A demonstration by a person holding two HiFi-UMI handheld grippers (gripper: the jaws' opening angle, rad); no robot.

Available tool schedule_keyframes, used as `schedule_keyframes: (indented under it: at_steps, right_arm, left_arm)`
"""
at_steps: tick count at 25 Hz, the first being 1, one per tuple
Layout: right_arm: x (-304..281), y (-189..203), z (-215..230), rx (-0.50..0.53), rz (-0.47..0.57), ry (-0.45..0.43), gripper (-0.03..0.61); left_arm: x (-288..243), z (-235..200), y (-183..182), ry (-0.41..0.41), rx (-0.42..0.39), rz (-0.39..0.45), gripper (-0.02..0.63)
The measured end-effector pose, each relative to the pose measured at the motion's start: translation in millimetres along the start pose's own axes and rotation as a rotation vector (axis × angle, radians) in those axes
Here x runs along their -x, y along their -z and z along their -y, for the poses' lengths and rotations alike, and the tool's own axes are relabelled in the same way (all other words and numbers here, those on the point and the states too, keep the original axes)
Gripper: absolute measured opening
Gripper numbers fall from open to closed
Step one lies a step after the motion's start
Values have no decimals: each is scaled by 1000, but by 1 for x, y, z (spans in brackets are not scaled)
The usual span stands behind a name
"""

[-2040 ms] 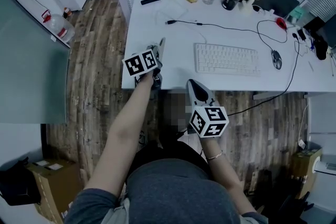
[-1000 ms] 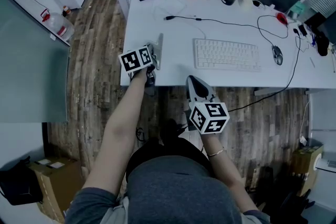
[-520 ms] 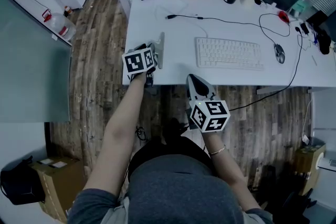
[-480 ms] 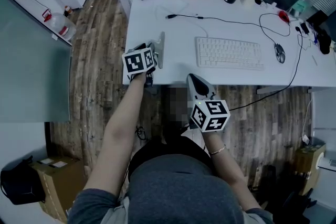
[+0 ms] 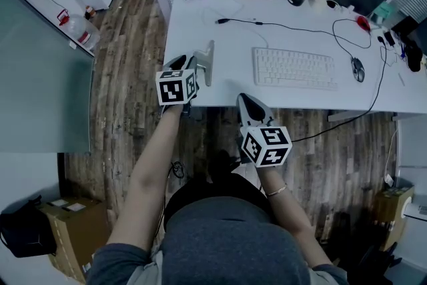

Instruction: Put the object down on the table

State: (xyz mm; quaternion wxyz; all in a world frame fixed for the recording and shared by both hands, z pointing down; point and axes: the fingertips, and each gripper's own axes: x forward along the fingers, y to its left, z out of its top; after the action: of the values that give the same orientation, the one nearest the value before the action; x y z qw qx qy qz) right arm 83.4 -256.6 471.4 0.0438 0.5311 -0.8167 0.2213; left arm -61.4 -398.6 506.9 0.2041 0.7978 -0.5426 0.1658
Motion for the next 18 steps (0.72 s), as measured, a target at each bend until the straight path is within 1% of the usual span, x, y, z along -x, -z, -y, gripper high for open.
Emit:
schedule_keyframes:
  at_steps: [4, 12, 18]
  right_arm:
    - [0, 0, -2, 2, 1, 2, 5]
    - [1, -1, -6, 7, 6, 8, 5]
    - [3, 0, -11, 12, 6, 8, 5]
  left_arm:
    - [15, 6, 0, 13, -23, 13, 110]
    - [47, 18, 3, 46, -48, 50, 78]
    - [69, 30, 11, 69, -79, 60, 55]
